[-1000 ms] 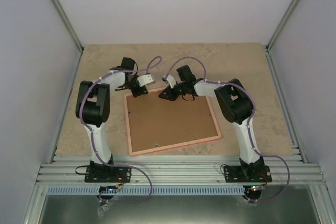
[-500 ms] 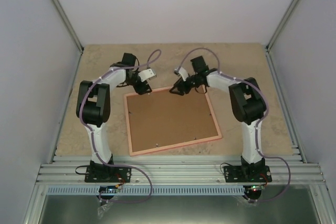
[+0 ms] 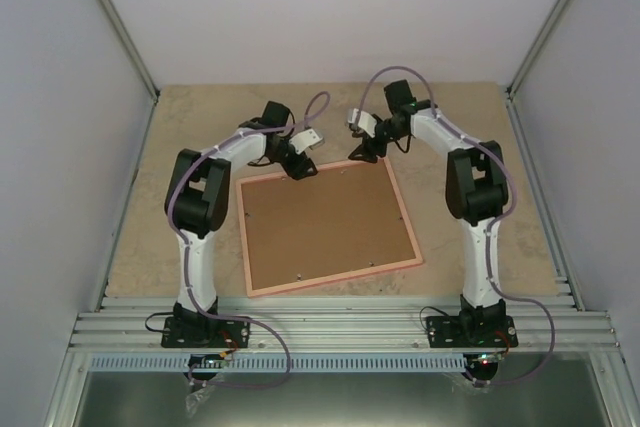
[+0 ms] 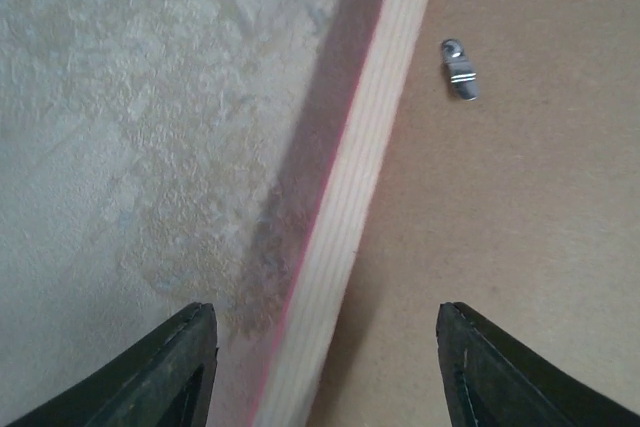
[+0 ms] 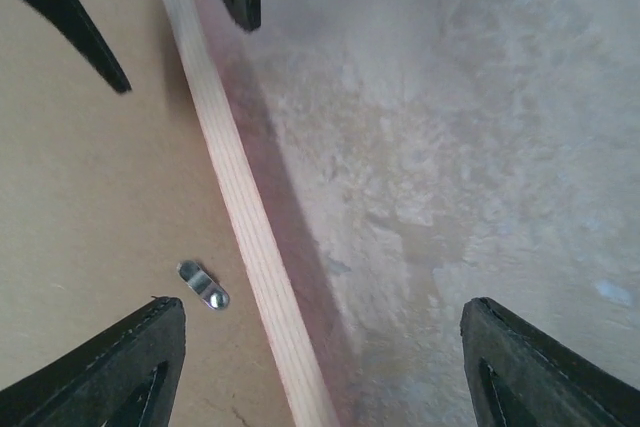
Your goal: Put the photo into the frame
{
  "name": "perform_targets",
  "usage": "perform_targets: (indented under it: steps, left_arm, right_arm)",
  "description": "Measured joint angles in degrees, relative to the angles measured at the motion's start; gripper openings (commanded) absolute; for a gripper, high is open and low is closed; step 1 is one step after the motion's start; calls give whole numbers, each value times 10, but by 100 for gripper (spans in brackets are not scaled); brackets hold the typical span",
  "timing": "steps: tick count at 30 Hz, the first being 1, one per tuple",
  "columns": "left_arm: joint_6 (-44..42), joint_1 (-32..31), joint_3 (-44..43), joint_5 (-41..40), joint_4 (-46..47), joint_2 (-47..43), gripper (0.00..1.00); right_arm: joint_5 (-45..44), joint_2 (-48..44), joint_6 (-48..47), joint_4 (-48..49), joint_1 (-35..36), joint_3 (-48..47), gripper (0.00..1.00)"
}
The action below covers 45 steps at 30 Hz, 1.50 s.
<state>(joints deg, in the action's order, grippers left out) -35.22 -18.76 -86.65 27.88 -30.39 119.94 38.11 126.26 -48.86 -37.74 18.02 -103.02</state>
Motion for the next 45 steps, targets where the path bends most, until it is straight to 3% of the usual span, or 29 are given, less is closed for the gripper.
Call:
perform_targets:
  steps: [8,18,22,35,45]
  left_arm:
    - [26,-6,-6,-32,4,31,61]
    - [0,-27,18,-75,30,15,40]
    - [-6,-27,23,-77,38,12,39]
    - [-18,-27,40,-78,65,5,36]
    - [-21,-27,42,-84,75,5,39]
  right_arm:
    - [-22,75,-33,-40,10,-21,67]
    - [-22,74,-41,-15,29,3,55]
    - [-22,73,-39,-5,35,7,50]
    - [-37,73,-18,24,40,7,18]
    - [-51,70,-9,33,43,8,15]
